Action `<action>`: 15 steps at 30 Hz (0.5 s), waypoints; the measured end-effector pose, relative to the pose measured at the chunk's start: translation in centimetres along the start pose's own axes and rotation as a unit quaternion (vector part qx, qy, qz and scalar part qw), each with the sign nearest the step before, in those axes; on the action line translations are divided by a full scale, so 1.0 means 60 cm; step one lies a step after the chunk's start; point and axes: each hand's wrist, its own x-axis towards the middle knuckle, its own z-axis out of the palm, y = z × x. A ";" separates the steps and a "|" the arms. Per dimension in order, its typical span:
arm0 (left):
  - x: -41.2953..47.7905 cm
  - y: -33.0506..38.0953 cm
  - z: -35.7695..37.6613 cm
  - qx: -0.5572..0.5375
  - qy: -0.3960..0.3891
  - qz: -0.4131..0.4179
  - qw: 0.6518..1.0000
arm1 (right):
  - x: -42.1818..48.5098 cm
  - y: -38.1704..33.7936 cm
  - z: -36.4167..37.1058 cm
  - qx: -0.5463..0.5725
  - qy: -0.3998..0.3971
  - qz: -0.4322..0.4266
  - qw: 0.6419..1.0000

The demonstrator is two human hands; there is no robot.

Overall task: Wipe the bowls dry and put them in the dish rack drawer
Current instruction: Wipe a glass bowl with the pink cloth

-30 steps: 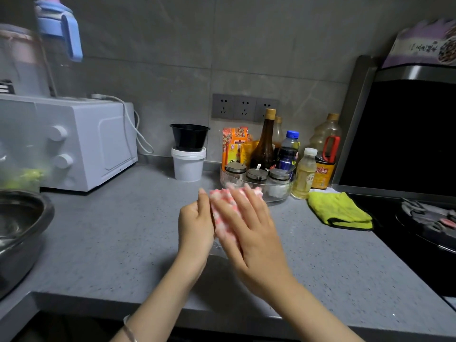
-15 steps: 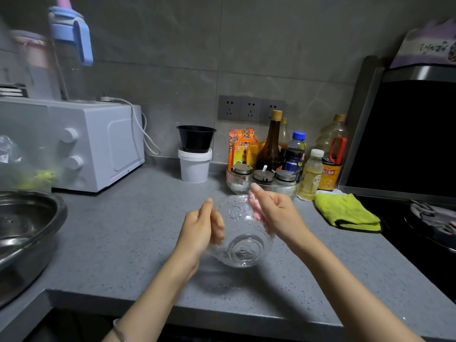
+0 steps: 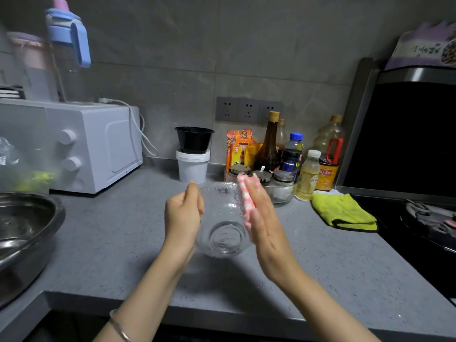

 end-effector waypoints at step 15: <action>-0.033 -0.006 0.017 -0.035 0.038 -0.021 0.998 | 0.023 0.000 0.007 0.090 0.080 0.070 0.990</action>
